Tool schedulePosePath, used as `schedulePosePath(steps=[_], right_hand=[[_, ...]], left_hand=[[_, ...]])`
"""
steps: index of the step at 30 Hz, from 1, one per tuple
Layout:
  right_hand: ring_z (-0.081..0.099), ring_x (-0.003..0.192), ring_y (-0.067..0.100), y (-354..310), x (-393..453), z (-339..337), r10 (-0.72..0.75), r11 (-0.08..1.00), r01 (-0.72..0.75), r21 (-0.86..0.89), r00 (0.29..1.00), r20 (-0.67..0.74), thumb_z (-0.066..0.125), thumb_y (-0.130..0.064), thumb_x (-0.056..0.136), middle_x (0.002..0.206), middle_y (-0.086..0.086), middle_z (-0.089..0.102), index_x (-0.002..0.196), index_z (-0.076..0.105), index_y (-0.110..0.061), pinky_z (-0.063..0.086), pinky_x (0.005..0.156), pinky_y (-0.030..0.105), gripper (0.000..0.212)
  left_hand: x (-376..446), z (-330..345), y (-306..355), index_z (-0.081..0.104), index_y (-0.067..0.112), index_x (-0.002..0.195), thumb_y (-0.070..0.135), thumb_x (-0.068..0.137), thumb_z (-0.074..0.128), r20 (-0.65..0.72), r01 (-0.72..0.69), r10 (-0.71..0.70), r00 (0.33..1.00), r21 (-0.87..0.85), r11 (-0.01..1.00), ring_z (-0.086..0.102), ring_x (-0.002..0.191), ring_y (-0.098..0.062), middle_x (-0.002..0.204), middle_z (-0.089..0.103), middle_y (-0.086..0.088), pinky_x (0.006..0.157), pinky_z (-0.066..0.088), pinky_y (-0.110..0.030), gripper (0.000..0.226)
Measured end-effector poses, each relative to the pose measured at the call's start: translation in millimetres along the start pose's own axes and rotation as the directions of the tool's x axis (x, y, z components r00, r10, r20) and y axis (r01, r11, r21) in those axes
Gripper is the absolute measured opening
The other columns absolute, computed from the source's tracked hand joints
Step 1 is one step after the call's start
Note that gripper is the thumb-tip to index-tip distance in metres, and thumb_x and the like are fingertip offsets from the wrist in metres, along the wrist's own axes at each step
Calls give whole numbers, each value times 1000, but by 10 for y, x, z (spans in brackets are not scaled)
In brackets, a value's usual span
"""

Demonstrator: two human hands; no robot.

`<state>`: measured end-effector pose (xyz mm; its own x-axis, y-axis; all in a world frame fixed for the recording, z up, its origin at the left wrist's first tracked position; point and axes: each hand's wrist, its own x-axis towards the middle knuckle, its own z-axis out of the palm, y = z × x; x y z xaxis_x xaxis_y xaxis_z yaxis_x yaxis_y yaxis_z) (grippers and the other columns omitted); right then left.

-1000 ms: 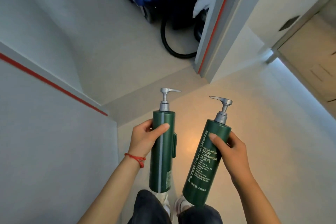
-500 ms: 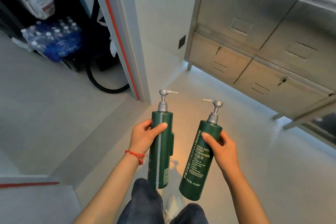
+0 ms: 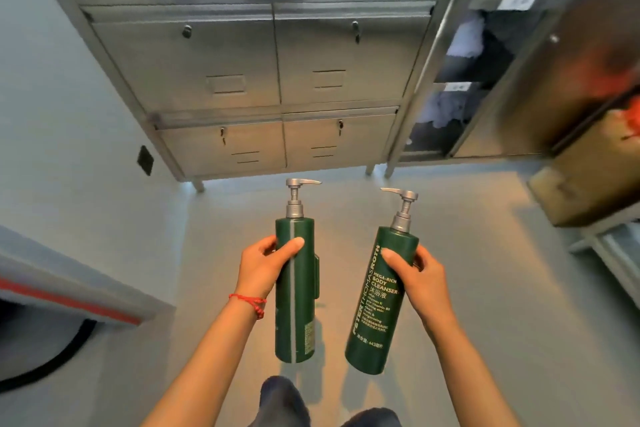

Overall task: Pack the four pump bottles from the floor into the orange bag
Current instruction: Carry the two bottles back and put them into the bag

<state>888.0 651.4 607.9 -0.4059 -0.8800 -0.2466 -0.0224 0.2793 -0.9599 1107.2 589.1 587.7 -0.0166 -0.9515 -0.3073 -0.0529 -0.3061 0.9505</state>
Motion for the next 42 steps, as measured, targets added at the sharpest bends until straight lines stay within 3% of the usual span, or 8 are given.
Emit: schedulePosePath(steps=[4,9,16,21,25,33,42], right_hand=[[63,73,6,23,-22,-212,37,998,-26,65,982,-186,71,-20,76,86,-2,67,85,60,-25,47,53,10,15],[62,70,6,68,-22,-517,62,990,-9,141,922,-381,71,-14,76,82,-3,66,82,60,-24,48,54,9,16],[63,70,4,113,85,-1072,95,984,1,176,841,-533,71,-18,76,84,-5,67,83,60,-25,49,54,11,15],[63,68,2,127,343,-1534,98,981,19,192,806,-584,71,-18,75,84,-3,67,85,62,-23,50,57,13,14],[62,63,-1,90,666,-1970,92,976,50,211,785,-613,72,-16,74,81,-1,68,84,63,-21,51,58,14,14],[61,61,-3,-167,1469,-2947,33,983,87,164,786,-618,73,-13,74,78,-2,67,85,63,-19,48,55,13,16],[62,62,-4,-404,2728,-3738,25,986,91,138,745,-666,73,-16,74,81,-2,68,85,62,-24,47,55,10,17]], left_hand=[[272,299,191,63,25,86,28,74,69,191,-28,15,981,70,997,65,79,-16,86,68,-2,57,49,-17,13],[505,845,329,62,23,88,28,75,68,367,-56,4,930,133,989,63,80,-16,87,67,-2,59,47,-21,15],[713,1696,449,62,28,84,30,75,68,533,-105,-2,846,171,980,64,78,-13,85,67,2,56,47,-16,11],[865,2334,500,64,28,81,28,73,70,571,-99,-17,821,171,980,65,75,-13,83,68,1,56,50,-18,9],[970,2932,586,66,20,89,27,73,71,608,-110,-19,793,174,979,66,78,-17,85,69,-1,62,51,-23,19],[1243,4157,932,61,30,85,31,75,69,650,-157,20,759,154,975,64,83,-15,89,67,2,61,47,-20,13],[2181,5526,1322,64,32,83,28,73,70,714,-196,57,698,114,974,65,83,-14,88,69,5,61,49,-16,11]])
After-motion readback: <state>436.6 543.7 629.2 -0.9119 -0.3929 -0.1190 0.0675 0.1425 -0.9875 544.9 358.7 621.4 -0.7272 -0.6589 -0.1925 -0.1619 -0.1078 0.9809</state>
